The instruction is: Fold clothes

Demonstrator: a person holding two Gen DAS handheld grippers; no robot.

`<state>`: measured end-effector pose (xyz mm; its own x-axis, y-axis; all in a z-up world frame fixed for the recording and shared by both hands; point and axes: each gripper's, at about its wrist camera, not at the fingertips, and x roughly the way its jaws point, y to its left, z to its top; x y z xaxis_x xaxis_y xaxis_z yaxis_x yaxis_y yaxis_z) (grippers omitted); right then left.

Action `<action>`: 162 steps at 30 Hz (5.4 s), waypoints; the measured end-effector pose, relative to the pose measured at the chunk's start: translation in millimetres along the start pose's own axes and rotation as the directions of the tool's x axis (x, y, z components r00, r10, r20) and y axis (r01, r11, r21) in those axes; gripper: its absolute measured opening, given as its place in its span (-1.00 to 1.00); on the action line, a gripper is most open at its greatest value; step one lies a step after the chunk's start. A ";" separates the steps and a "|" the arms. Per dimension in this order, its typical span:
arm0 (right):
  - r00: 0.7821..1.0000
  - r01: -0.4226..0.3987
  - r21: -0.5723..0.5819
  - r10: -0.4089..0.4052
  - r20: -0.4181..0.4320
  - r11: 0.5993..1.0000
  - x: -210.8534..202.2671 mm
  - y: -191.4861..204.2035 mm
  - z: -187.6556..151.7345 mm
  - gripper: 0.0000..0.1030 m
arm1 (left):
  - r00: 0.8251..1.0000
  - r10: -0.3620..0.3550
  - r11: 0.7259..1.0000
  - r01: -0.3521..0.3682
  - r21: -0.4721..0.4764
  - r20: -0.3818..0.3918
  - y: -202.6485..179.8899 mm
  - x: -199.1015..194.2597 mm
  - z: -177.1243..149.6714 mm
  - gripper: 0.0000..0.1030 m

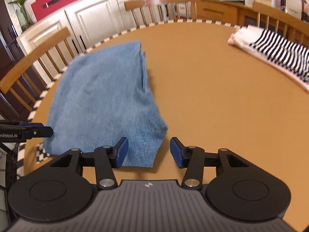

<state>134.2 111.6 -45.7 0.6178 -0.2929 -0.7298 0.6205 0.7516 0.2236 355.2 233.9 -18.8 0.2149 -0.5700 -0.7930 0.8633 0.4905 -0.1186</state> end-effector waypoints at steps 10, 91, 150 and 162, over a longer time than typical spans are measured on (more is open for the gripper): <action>0.965 -0.182 0.242 0.220 -0.141 0.953 10.0 -0.9 -8.1 -0.01 | 1.000 0.024 0.969 -0.021 0.245 -0.009 -8.6 10.9 87.6 0.00; 0.996 -0.080 0.771 0.076 0.040 0.632 88.9 -40.3 29.4 0.13 | 0.704 -0.448 0.733 0.642 0.224 -0.550 56.4 226.7 212.4 0.64; 0.999 0.020 0.642 0.009 -0.043 0.767 69.7 -16.9 54.4 -0.58 | 0.712 -0.490 0.751 0.637 0.171 -0.502 46.6 207.3 213.1 -0.39; 1.000 0.016 0.645 -0.024 0.003 0.764 36.4 -28.3 60.2 -0.60 | 0.698 -0.527 0.720 0.670 0.182 -0.485 23.6 191.1 223.6 -0.47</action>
<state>168.3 44.1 -39.8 0.6042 -0.3130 -0.7328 0.7958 0.1889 0.5754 518.7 -10.9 -39.6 -0.5261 -0.3363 -0.7811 0.8487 -0.1490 -0.5075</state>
